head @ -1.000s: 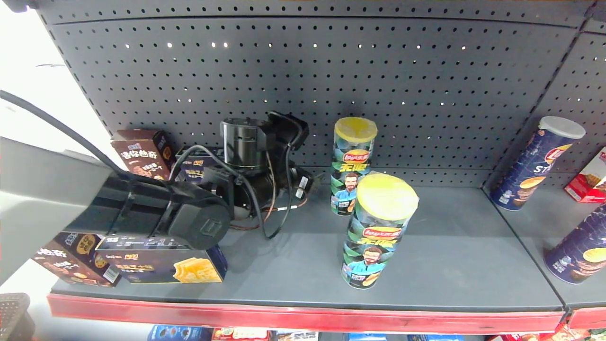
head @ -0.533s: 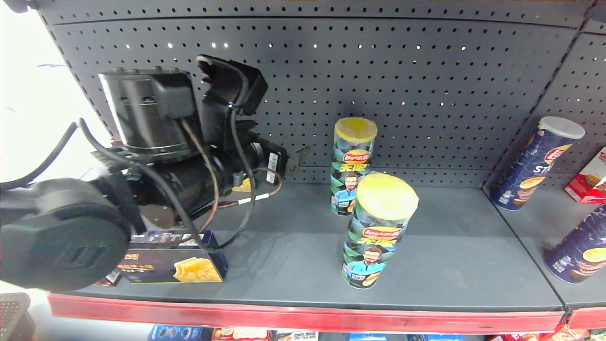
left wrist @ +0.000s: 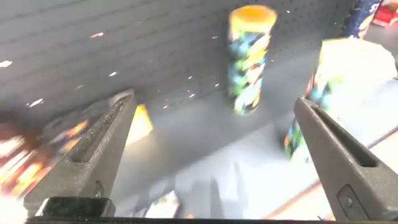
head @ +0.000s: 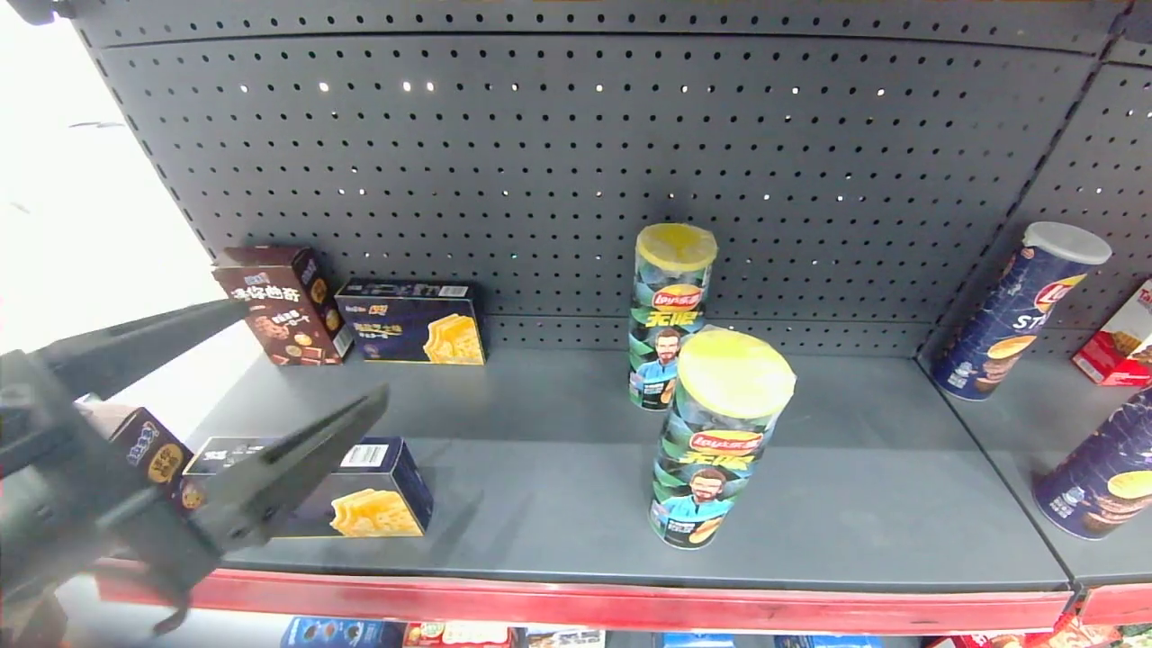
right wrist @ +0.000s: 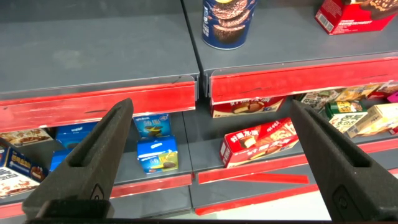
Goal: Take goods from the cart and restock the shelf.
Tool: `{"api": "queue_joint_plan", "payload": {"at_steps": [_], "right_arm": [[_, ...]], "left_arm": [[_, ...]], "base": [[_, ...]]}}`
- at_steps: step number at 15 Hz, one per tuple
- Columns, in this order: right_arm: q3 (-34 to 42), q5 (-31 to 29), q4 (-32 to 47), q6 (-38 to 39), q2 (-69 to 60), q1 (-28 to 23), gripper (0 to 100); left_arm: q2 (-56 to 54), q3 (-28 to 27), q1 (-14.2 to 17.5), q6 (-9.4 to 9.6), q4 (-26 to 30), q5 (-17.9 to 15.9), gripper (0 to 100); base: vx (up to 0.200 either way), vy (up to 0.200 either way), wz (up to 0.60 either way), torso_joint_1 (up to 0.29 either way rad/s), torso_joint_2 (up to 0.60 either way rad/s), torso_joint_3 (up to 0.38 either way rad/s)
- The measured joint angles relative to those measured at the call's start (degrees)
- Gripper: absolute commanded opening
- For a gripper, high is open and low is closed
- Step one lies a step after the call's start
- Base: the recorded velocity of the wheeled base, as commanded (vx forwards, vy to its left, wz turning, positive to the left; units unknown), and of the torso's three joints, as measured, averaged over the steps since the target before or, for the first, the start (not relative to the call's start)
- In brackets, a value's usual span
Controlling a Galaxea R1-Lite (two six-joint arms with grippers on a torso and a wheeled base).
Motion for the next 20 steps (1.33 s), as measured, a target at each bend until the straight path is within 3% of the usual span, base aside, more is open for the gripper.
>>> {"api": "queue_joint_plan", "payload": {"at_steps": [2, 3, 6, 8, 10, 13, 17, 18, 20], "right_arm": [[0.0, 0.0, 0.0, 0.0, 0.0, 0.0, 100], [0.0, 0.0, 0.0, 0.0, 0.0, 0.0, 100], [0.0, 0.0, 0.0, 0.0, 0.0, 0.0, 100], [0.0, 0.0, 0.0, 0.0, 0.0, 0.0, 100], [0.0, 0.0, 0.0, 0.0, 0.0, 0.0, 100], [0.0, 0.0, 0.0, 0.0, 0.0, 0.0, 100], [0.0, 0.0, 0.0, 0.0, 0.0, 0.0, 100], [0.0, 0.0, 0.0, 0.0, 0.0, 0.0, 100], [0.0, 0.0, 0.0, 0.0, 0.0, 0.0, 100]], "left_arm": [[-11.2, 8.7, 8.3, -0.28, 0.5, -1.6, 100], [-17.1, 13.1, 13.9, -0.96, 0.9, -2.9, 100], [-33.4, 23.5, 28.9, -4.25, 3.8, -9.4, 100], [-43.3, 26.6, 35.1, -5.86, 15.2, -16.2, 100], [-50.7, 27.9, 37.9, -5.07, 28.4, -20.1, 100], [-55.5, 28.5, 39.1, -4.11, 29.3, -21.2, 100], [-57.3, 28.6, 39.3, -8.14, 29.4, -20.8, 100], [-57.4, 28.6, 39.3, -8.46, 29.6, -19.4, 100], [-57.5, 28.6, 39.4, -8.25, 32.5, -7.8, 100]], "base": [[0.000, 0.000, 0.00, 0.000, 0.00, 0.000], [0.000, 0.000, 0.00, 0.000, 0.00, 0.000], [0.000, 0.000, 0.00, 0.000, 0.00, 0.000], [0.000, 0.000, 0.00, 0.000, 0.00, 0.000], [0.000, 0.000, 0.00, 0.000, 0.00, 0.000], [0.000, 0.000, 0.00, 0.000, 0.00, 0.000], [0.000, 0.000, 0.00, 0.000, 0.00, 0.000], [0.000, 0.000, 0.00, 0.000, 0.00, 0.000], [0.000, 0.000, 0.00, 0.000, 0.00, 0.000]]}}
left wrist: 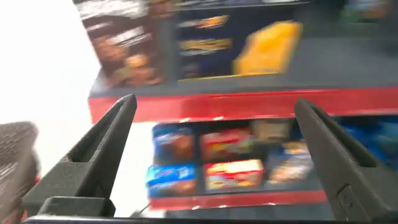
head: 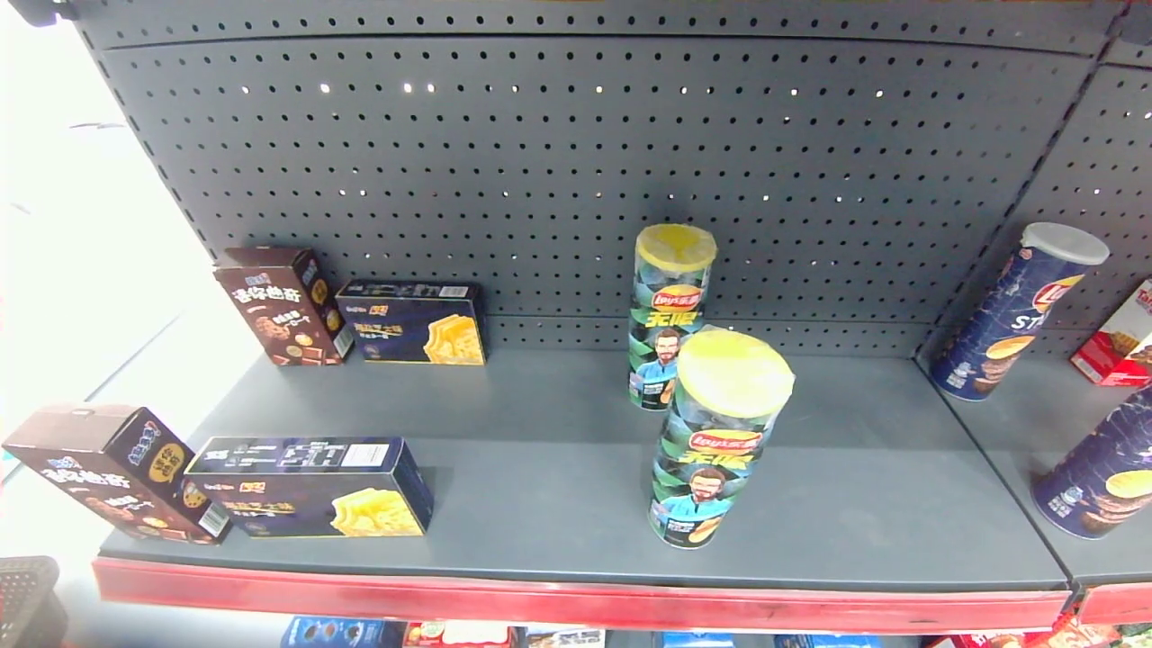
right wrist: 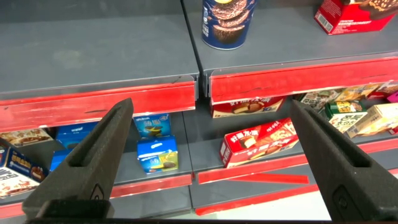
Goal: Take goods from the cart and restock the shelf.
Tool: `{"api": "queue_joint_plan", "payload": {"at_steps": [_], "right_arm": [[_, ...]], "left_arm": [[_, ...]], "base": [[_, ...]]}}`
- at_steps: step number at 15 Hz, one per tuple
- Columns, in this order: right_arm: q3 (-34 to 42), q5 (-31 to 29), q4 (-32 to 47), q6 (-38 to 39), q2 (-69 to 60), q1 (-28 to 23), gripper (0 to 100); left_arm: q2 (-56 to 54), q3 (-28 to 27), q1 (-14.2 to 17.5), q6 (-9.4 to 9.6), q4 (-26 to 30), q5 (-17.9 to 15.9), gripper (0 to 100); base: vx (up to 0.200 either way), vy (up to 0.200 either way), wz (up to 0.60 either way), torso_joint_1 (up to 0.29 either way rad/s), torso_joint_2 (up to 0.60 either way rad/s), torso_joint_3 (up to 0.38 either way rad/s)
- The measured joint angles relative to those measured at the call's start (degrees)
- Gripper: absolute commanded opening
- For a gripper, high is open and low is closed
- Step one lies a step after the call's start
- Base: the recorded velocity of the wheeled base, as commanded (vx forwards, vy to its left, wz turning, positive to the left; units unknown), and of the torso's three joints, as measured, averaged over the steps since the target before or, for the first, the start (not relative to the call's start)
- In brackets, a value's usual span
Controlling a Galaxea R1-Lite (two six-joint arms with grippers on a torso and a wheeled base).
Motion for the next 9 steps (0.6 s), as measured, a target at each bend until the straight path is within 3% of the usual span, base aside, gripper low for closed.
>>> {"api": "queue_joint_plan", "payload": {"at_steps": [1, 3, 7, 9], "right_arm": [[0.0, 0.0, 0.0, 0.0, 0.0, 0.0, 100], [0.0, 0.1, 0.0, -0.1, 0.0, 0.0, 100], [0.0, 1.5, -0.1, -1.4, 0.4, 1.0, 100], [-1.3, 2.1, -1.7, -0.7, 1.9, 5.9, 100]], "left_arm": [[0.0, -0.1, 0.0, 0.23, 0.8, 2.2, 100], [0.0, -0.1, 0.0, 0.52, 0.8, -2.3, 100], [0.0, -0.1, -0.1, 0.66, 0.9, -3.0, 100], [0.0, -0.2, -0.2, 0.59, 1.2, -3.0, 100]], "base": [[0.000, 0.000, 0.00, 0.000, 0.00, 0.000], [0.000, 0.000, 0.00, 0.000, 0.00, 0.000], [0.000, 0.000, 0.00, 0.000, 0.00, 0.000], [0.000, 0.000, 0.00, 0.000, 0.00, 0.000]]}}
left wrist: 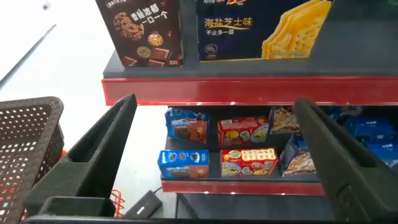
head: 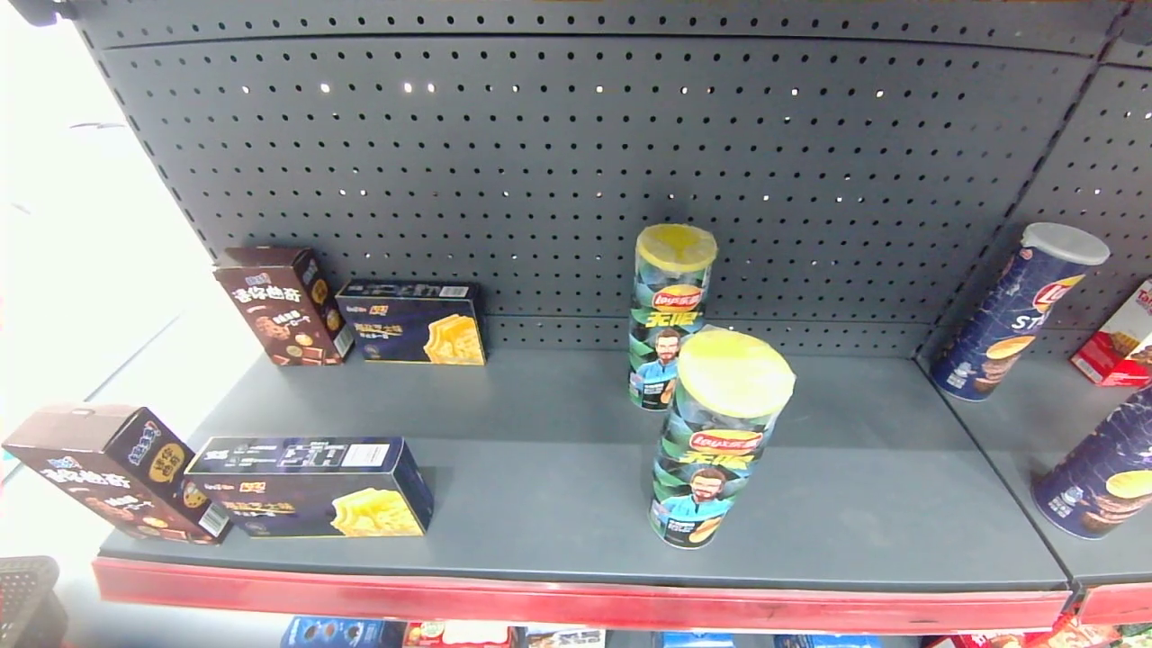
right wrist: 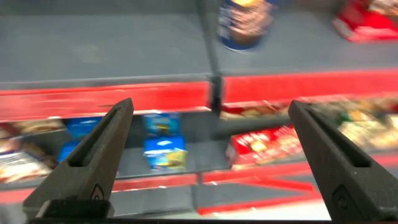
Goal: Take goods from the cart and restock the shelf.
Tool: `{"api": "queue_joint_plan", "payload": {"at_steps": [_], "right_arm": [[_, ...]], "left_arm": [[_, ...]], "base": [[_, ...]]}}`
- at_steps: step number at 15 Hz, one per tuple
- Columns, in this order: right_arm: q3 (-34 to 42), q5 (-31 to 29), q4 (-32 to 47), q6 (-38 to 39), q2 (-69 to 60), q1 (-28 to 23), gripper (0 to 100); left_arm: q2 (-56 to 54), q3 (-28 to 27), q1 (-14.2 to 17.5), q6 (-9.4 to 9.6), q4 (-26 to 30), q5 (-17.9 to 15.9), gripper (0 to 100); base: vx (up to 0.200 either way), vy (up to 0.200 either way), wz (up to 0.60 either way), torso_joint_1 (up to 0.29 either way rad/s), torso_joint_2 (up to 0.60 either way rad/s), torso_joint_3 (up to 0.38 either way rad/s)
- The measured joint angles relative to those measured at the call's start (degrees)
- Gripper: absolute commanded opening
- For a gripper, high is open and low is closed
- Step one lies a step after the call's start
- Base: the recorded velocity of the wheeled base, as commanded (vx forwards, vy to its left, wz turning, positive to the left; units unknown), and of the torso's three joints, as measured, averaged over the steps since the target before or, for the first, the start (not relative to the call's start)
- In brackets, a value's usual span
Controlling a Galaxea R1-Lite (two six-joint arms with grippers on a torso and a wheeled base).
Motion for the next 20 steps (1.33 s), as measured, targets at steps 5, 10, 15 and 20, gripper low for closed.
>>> {"api": "queue_joint_plan", "payload": {"at_steps": [5, 10, 15, 20], "right_arm": [[-18.2, 2.6, -1.7, 1.1, 17.4, 18.3, 100], [-29.5, 1.2, -2.0, -1.7, 39.0, 32.8, 100], [-28.7, -0.5, -2.1, -2.0, 49.8, 38.9, 100], [-31.6, -1.6, -2.6, -1.9, 58.4, 39.0, 100]], "left_arm": [[0.0, 0.0, 0.0, 0.00, -0.3, -0.7, 100], [0.0, 0.0, 0.0, -0.22, -0.3, -1.0, 100], [0.1, 0.0, 0.0, -0.13, -0.4, -1.2, 100], [0.1, 0.0, 0.0, -0.04, -0.3, -1.4, 100]], "base": [[0.000, 0.000, 0.00, 0.000, 0.00, 0.000], [0.000, 0.000, 0.00, 0.000, 0.00, 0.000], [0.000, 0.000, 0.00, 0.000, 0.00, 0.000], [0.000, 0.000, 0.00, 0.000, 0.00, 0.000]]}}
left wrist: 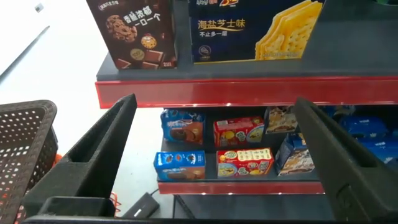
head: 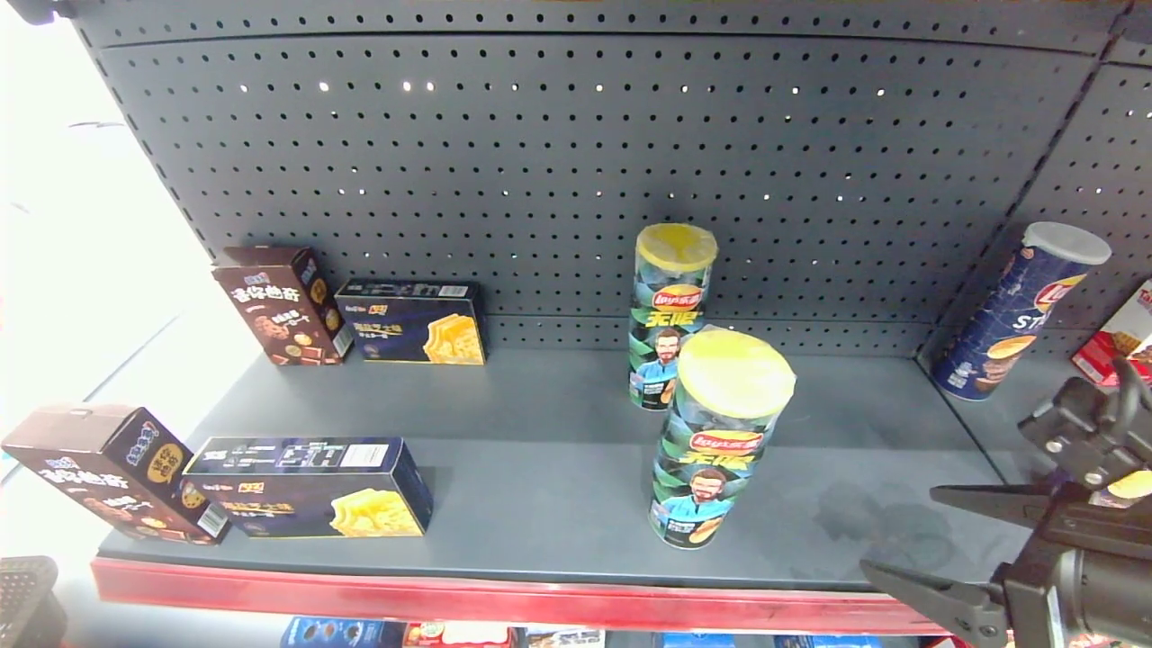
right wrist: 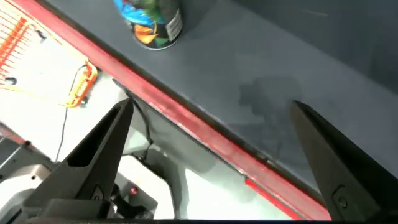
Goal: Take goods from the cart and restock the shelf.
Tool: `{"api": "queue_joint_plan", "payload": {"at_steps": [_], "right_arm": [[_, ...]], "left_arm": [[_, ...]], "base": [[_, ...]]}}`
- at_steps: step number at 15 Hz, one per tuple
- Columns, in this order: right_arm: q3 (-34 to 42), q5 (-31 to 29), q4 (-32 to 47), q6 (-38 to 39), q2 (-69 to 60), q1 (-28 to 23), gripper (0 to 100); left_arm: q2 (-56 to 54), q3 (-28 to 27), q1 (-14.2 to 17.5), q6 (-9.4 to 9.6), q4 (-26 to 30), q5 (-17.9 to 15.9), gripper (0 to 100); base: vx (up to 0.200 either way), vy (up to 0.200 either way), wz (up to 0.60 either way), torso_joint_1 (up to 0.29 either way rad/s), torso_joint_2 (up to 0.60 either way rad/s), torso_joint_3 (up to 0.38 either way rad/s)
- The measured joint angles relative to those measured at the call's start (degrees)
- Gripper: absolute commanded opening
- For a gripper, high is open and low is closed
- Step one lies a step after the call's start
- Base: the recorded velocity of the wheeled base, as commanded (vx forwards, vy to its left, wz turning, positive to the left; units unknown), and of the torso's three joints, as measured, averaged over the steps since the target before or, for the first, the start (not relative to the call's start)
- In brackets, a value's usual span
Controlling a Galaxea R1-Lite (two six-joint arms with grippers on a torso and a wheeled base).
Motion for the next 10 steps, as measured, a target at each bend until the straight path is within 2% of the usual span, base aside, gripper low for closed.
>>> {"api": "queue_joint_plan", "payload": {"at_steps": [10], "right_arm": [[-11.7, -2.8, -0.3, 0.3, 14.8, -0.8, 100]], "left_arm": [[0.0, 0.0, 0.0, -0.18, 0.0, 0.0, 100]], "base": [[0.000, 0.000, 0.00, 0.000, 0.00, 0.000]]}}
